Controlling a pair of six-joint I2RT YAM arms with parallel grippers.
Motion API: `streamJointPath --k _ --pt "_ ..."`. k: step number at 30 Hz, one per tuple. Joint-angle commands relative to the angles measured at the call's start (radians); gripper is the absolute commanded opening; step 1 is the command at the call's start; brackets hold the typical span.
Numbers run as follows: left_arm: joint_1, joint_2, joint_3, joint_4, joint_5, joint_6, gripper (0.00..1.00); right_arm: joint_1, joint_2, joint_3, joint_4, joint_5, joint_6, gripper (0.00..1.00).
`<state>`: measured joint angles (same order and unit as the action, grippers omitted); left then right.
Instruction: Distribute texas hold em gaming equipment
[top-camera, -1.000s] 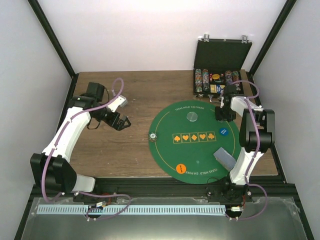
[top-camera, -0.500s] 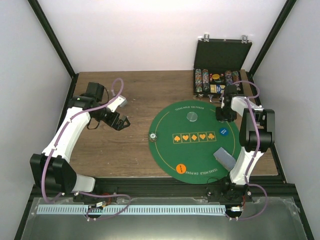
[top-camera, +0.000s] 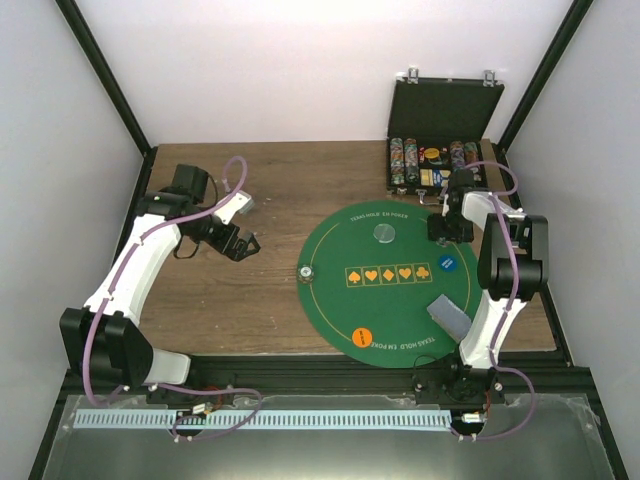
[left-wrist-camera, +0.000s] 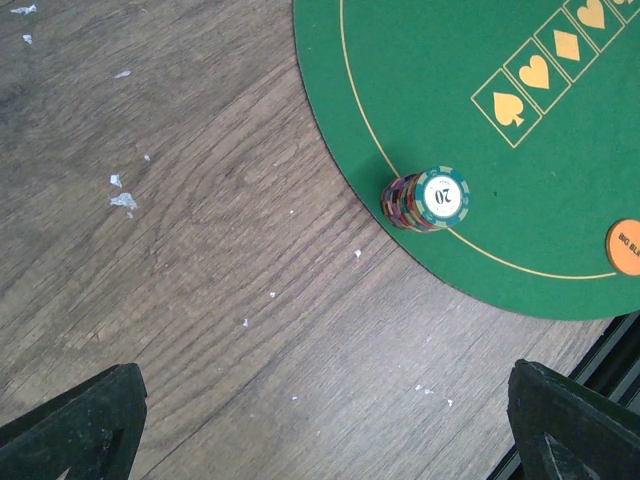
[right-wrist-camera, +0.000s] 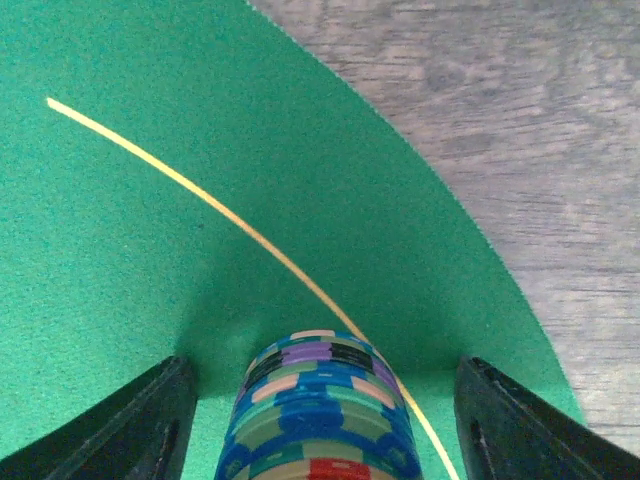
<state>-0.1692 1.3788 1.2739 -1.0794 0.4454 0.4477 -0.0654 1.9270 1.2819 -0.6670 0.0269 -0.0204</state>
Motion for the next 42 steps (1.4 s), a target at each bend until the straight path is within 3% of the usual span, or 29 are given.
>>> streamJointPath --k 1,4,10,20,30,42 --pt "-0.007 -0.008 0.005 -0.005 -0.005 0.019 1.0 -0.008 0.018 0.045 -0.018 -0.018 -0.002 0.78" --pt "-0.023 -0.002 0.003 -0.005 -0.007 0.025 1.0 -0.008 -0.001 0.068 -0.03 -0.034 0.002 0.99" --pt "-0.17 0.042 0.013 0.007 -0.129 0.064 0.99 0.012 -0.113 0.104 -0.038 -0.071 0.018 1.0" --pt "-0.511 0.235 0.012 0.181 -0.377 0.189 1.0 0.13 -0.3 0.106 -0.069 -0.083 0.024 1.0" --pt "-0.543 0.473 0.134 0.159 -0.428 0.261 0.99 0.194 -0.462 0.075 -0.12 -0.117 0.015 1.0" --pt "-0.582 0.572 0.167 0.127 -0.46 0.248 0.86 0.194 -0.634 0.004 -0.14 -0.191 -0.006 1.0"
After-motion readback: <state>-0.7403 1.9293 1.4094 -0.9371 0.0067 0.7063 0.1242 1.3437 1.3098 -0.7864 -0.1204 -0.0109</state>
